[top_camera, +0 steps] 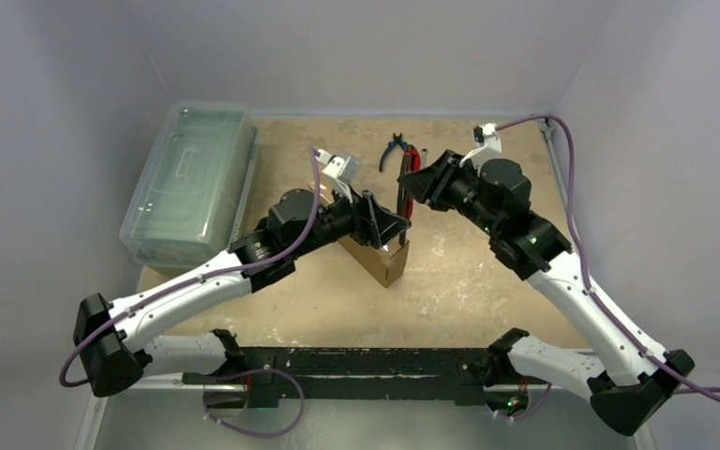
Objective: Unpack the express box
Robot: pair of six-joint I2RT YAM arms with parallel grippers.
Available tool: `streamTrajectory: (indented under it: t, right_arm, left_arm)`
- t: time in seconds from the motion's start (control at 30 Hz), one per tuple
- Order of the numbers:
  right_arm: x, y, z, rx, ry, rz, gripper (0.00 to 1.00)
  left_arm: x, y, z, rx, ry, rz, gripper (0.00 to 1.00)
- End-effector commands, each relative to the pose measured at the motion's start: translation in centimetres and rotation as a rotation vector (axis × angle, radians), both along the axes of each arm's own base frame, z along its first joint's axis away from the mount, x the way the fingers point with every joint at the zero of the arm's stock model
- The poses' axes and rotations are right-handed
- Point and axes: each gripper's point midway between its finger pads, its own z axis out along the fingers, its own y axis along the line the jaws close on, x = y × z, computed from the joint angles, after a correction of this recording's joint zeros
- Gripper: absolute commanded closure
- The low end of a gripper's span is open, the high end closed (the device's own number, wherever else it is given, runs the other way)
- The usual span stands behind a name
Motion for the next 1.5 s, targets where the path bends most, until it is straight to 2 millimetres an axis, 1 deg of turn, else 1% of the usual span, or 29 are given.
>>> streamTrajectory:
  t: [0.0,0.1,0.27,0.43,0.5,0.57,0.6,0.63,0.67,0.73,0.8,0.87,0.97,1.03,1.07,1.13,1.23,1.27,1.33,1.4,1.47]
  right_arm:
    - [-0.6,0.9,2.3,0.082,-0.03,-0.001,1.0]
    - [-0.9,1.3,2.5,0.085,-0.035,0.003,1.0]
    - [-1.5,2.2,2.1,0.059,-0.025,0.017,1.0]
    - [-2.3,2.7,2.0,0.046,-0.035,0.027,1.0]
    - [-2.7,3.1,1.9,0.03,-0.044,0.056,1.0]
    - [-3.3,3.8,2.1,-0.002,-0.077,0.128,1.0]
    - [-4.2,4.4,2.1,-0.005,-0.073,0.19,0.88]
    - [-4.6,4.6,2.5,-0.016,-0.092,0.225,0.7]
    - [-4.6,4.4,2.9,-0.042,-0.108,0.23,0.51]
    - [-5.1,4.1,3.7,-0.083,-0.146,0.257,0.24]
    - [-5.6,3.8,4.8,-0.11,-0.182,0.285,0.09]
    - [-6.4,3.7,5.7,-0.121,-0.229,0.327,0.02]
    - [-7.7,3.6,6.3,-0.11,-0.265,0.404,0.01]
    - [-8.9,4.1,6.7,-0.072,-0.287,0.489,0.01]
    - [-9.7,4.6,6.9,-0.041,-0.296,0.546,0.01]
    - [-12.3,5.9,7.4,0.039,-0.311,0.714,0.01]
    - [-15.1,6.5,8.4,0.144,-0.354,0.866,0.08]
    - [-15.9,6.6,8.3,0.171,-0.349,0.904,0.13]
    - [-16.0,6.6,8.0,0.187,-0.338,0.911,0.25]
    - [-15.8,6.7,7.4,0.168,-0.331,0.91,0.28]
    - [-15.4,6.8,7.1,0.16,-0.324,0.893,0.37]
  left_arm:
    - [0.8,-0.5,1.7,-0.011,-0.065,0.043,0.39]
    - [1.1,-0.6,1.0,0.012,-0.051,0.052,0.45]
    - [1.3,-0.8,0.7,0.011,-0.038,0.06,0.59]
    - [1.0,-1.1,0.7,0.001,-0.026,0.039,0.69]
    - [0.9,-1.0,0.7,-0.002,-0.024,0.037,0.78]
    - [0.6,-0.9,1.0,-0.005,-0.037,0.023,0.9]
    - [0.4,-0.7,1.1,-0.006,-0.046,0.014,0.97]
    - [0.1,-0.6,1.2,-0.006,-0.05,0.005,1.0]
    - [-0.2,-0.4,1.4,-0.011,-0.057,-0.006,1.0]
    - [-1.0,0.0,1.6,-0.022,-0.069,-0.045,1.0]
    - [-1.9,0.6,2.4,-0.056,-0.079,-0.102,1.0]
    - [-2.8,1.2,3.0,-0.093,-0.081,-0.177,1.0]
    - [-4.4,2.2,4.0,-0.142,-0.103,-0.278,1.0]
    - [-5.6,2.6,4.5,-0.16,-0.12,-0.343,1.0]
    - [-6.2,2.7,4.7,-0.17,-0.127,-0.38,1.0]
    - [-7.6,2.7,5.1,-0.19,-0.141,-0.457,1.0]
    - [-9.0,2.7,5.3,-0.206,-0.146,-0.539,1.0]
    - [-9.3,2.7,5.3,-0.208,-0.147,-0.561,1.0]
    - [-10.0,2.7,5.3,-0.219,-0.145,-0.606,1.0]
    - [-10.1,2.7,5.2,-0.219,-0.146,-0.617,1.0]
    - [-10.2,2.6,4.9,-0.213,-0.14,-0.63,1.0]
